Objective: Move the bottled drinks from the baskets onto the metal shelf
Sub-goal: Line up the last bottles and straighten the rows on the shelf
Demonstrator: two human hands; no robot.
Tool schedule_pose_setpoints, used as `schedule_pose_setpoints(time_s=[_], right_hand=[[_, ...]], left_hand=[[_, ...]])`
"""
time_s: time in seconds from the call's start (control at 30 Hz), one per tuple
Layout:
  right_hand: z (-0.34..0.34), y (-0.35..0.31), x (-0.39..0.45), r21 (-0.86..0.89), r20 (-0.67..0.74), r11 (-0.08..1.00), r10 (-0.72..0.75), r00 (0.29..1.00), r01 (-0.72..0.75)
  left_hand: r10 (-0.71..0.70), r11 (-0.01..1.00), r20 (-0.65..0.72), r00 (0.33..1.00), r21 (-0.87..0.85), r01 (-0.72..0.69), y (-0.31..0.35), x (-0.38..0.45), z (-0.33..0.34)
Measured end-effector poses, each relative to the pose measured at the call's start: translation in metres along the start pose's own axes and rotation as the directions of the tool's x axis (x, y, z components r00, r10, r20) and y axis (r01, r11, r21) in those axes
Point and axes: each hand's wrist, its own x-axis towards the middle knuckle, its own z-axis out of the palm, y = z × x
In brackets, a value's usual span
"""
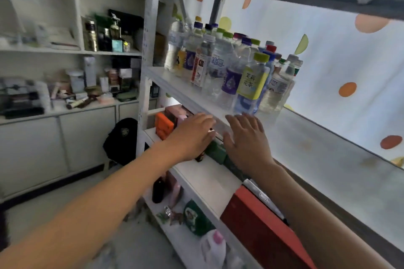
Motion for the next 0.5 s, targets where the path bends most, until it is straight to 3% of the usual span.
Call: schedule_pose_setpoints(time_s=[0.17,0.37,0.5], right_hand=[[0.038,-0.053,0.011,0.077,0.05,0.996,-0.055,0.997,0.051],[0.111,-0.094,0.029,0.197,0.187,0.971,-0.171,0.967,0.133],[0.166,-0.118,0.035,0.354,0.266,0.917,-0.288,0.92,0.185]], left_hand=[[-0.066,0.995,-0.108,0.992,0.061,0.073,-0.059,-0.042,-0.014],[-0.32,0.942,-0.042,0.946,0.092,0.323,-0.12,-0.083,0.006],[-0.48,0.871,0.003,0.877,0.122,0.476,-0.153,-0.116,0.027]])
